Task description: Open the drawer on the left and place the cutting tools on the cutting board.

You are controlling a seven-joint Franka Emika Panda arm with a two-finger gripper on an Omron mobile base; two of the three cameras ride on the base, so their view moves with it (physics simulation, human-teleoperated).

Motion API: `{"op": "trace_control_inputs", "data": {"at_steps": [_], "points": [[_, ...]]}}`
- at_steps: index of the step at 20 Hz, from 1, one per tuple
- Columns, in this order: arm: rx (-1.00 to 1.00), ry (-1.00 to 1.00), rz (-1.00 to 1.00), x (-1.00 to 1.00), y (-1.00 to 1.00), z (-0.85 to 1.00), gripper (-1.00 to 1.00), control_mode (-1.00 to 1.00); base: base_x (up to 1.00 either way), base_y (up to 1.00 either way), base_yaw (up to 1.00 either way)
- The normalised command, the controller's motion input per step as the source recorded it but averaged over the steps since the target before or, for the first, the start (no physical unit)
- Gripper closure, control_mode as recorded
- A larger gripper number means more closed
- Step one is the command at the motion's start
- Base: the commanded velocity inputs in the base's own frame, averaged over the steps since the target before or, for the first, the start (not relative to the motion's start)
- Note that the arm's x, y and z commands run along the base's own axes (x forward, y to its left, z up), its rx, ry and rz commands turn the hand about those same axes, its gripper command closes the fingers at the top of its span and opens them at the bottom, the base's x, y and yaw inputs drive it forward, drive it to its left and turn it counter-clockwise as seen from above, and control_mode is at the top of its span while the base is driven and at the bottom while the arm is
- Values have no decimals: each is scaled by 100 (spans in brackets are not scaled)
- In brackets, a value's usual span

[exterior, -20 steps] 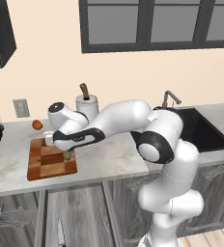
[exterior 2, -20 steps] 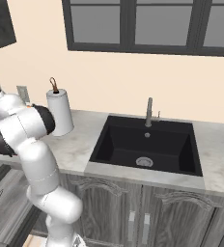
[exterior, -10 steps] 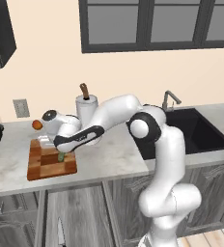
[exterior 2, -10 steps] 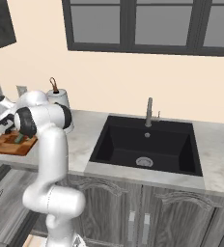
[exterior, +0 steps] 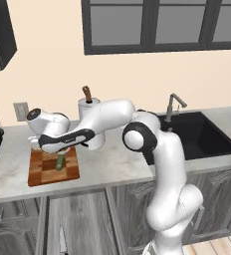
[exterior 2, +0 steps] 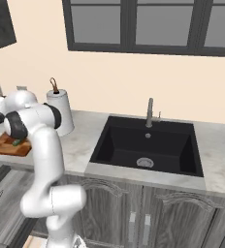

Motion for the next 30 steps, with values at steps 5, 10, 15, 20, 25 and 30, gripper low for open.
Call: {"op": "trace_control_inputs", "data": {"at_steps": [5,10,15,20,25,30], "points": [[4,-5,-5,-89,-40,6,-100,-100,0,0,0],[10,-7,-7,-100,-62,0,-100,-100,0,0,0],[25,-5,-5,-100,-66,4,-100,-100,0,0,0],[32,-5,0,-100,-49,1,-100,-100,0,0,0],[40,-2,0,-100,-50,3,-100,-100,0,0,0],[38,11,7,-68,-21,19,-100,-100,0,0,0]]}}
